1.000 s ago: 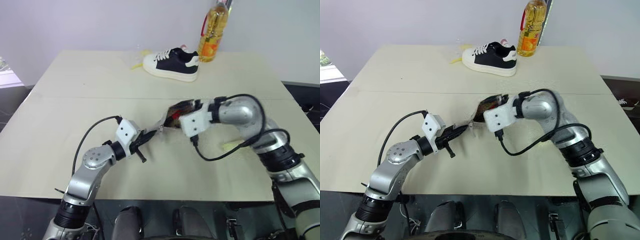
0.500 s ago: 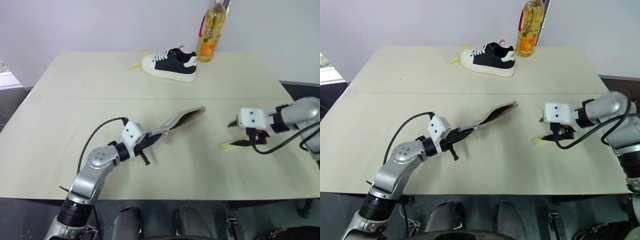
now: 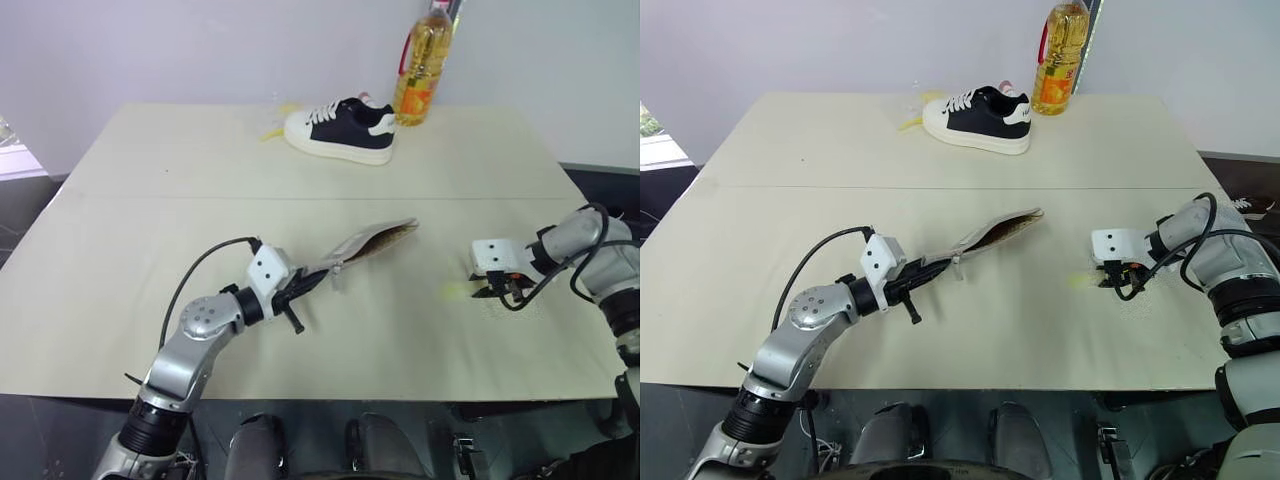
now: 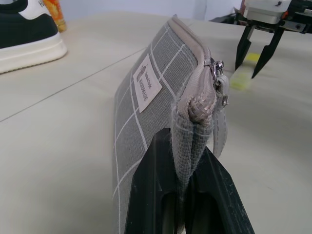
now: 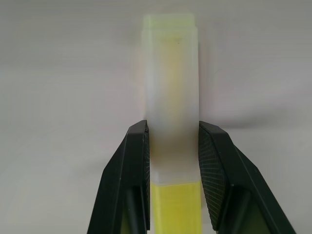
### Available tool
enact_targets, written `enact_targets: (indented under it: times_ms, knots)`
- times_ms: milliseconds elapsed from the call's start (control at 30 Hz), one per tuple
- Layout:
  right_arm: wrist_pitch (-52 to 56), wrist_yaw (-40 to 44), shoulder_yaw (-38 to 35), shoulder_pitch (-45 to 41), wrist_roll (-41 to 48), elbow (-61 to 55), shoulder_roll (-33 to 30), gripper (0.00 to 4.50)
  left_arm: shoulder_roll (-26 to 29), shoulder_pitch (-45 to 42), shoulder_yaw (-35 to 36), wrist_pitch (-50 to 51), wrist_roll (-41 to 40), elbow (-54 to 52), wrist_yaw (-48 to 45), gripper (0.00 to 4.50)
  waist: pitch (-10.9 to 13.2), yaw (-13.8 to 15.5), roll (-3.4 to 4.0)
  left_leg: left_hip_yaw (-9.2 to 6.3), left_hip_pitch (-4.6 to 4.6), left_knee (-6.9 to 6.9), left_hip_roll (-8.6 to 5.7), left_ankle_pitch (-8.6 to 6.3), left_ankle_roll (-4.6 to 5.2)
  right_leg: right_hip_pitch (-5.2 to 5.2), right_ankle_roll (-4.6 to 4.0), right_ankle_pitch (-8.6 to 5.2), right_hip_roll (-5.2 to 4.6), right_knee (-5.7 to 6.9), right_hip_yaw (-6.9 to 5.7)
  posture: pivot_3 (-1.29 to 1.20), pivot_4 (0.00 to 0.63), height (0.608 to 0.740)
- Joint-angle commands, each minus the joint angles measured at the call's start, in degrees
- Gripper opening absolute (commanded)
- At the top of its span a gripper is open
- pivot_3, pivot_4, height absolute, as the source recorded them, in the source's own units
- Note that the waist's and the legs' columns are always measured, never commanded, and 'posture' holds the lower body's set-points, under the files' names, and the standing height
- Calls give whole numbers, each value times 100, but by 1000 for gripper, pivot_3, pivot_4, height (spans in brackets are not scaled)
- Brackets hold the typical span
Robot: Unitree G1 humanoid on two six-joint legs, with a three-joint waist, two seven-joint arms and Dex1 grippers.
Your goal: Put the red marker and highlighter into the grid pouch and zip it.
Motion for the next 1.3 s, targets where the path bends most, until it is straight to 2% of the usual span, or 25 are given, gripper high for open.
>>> enact_targets:
  times_ms: [33,167,267,400,533,733,900,1300]
  knots:
    - [-89,-344,-290,-64,85,-270,57,821,41,14,85,-52,-10,-236,51,0,0,-6,1,0,0,0,1,0,0,0,0,0,0,0,0,0,150,713]
    - [160,-943,-600,-126,126,-887,223,821,90,10,169,-106,-2,-189,70,0,6,-9,11,0,0,-3,2,1,-1,-5,1,1,3,3,1,0,150,713]
    - [688,-1351,-987,-90,238,-2170,290,821,97,-57,222,-213,72,-60,107,0,14,-13,26,0,-2,-4,3,1,-2,-8,3,1,4,3,1,0,150,713]
    - [1210,-1458,-1142,123,347,-3205,301,821,88,-125,203,-289,81,63,88,0,13,20,24,-3,-4,-7,6,0,-3,-9,3,2,7,2,0,0,150,713]
    - [1515,-1551,-1178,98,286,-3706,254,821,85,-204,185,-370,108,195,81,0,13,20,22,-2,-5,-7,4,-2,1,-7,2,1,-6,-1,-2,0,150,713]
    - [1701,-1514,-1062,-8,304,-3989,305,821,46,-315,169,-431,131,312,87,0,13,6,22,-1,-5,-5,3,-4,4,-7,0,0,-6,0,-1,0,150,713]
    - [1498,-1753,-680,-167,-103,-3935,517,821,68,-285,112,-429,164,226,55,0,14,-5,22,1,-6,-8,0,-4,4,-11,1,1,-1,0,-1,0,150,713]
    - [469,-2102,-53,-281,-1038,-3777,635,821,78,-277,62,-349,182,53,104,0,14,2,21,2,-6,-8,-4,-3,4,-12,2,1,1,0,-1,0,150,713]
